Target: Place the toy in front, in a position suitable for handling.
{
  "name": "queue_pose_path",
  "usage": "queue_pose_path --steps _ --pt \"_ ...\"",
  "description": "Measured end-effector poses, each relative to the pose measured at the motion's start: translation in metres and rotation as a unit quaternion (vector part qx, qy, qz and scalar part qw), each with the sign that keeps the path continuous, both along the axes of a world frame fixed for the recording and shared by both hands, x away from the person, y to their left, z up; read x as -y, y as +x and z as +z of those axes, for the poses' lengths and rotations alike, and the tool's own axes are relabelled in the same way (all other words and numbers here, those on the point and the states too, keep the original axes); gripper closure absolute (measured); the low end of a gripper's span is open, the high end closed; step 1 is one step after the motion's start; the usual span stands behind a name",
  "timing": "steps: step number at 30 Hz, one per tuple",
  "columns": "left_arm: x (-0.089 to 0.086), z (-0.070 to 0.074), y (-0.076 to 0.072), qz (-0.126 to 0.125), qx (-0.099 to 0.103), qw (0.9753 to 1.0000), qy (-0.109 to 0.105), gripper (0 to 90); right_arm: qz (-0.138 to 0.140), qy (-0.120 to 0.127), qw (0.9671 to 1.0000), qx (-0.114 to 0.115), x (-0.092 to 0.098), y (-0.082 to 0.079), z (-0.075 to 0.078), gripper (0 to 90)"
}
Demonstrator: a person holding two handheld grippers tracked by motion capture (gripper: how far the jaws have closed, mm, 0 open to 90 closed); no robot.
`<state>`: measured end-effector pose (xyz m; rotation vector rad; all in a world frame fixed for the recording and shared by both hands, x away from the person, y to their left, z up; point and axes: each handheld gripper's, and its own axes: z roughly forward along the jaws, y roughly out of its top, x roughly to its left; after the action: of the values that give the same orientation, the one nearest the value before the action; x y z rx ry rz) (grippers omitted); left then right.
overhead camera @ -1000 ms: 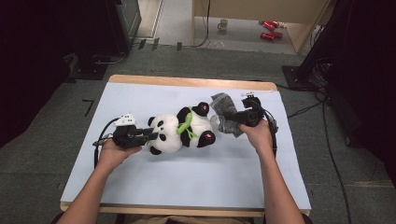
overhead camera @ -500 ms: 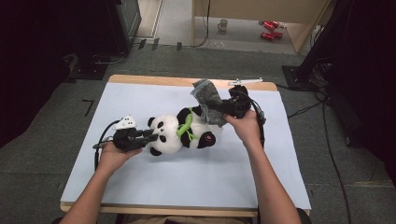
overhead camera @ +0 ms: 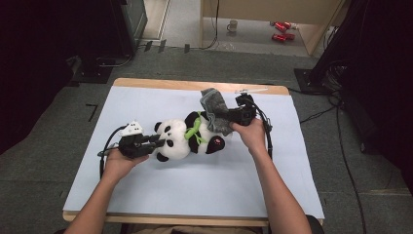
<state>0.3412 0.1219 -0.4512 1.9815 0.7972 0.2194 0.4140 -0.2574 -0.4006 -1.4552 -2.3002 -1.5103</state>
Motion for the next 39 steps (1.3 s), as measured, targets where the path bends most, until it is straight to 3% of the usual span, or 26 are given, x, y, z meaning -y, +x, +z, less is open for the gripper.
queue_pose_path --steps 6,14,17,20,26,31,39 --pt "-0.001 0.000 0.000 -0.001 -0.005 1.0000 0.001 70.6 -0.014 -0.013 0.9998 -0.006 0.010 0.000 0.000 76.2" --pt "-0.002 -0.001 0.000 -0.010 -0.007 0.9999 0.003 70.6 -0.067 -0.053 0.9961 -0.021 0.038 0.003 -0.008 76.5" --pt "-0.002 -0.001 0.001 -0.010 -0.007 0.9999 0.002 70.5 -0.084 -0.041 0.9953 -0.027 0.051 0.003 -0.010 76.5" --pt "-0.002 -0.001 0.001 -0.011 -0.008 0.9999 0.003 70.6 -0.088 -0.026 0.9956 -0.018 0.057 0.000 -0.003 76.5" --pt "-0.002 -0.001 0.002 -0.011 -0.009 0.9999 0.003 70.6 -0.070 -0.010 0.9974 0.013 0.046 -0.008 0.017 76.4" --pt "-0.001 -0.001 0.001 -0.009 -0.008 0.9999 0.001 70.6 -0.047 -0.011 0.9982 0.035 0.028 -0.014 0.033 76.4" --pt "-0.001 -0.001 0.001 -0.009 -0.008 0.9999 0.003 70.6 -0.017 -0.018 0.9980 0.057 0.000 -0.021 0.044 76.4"
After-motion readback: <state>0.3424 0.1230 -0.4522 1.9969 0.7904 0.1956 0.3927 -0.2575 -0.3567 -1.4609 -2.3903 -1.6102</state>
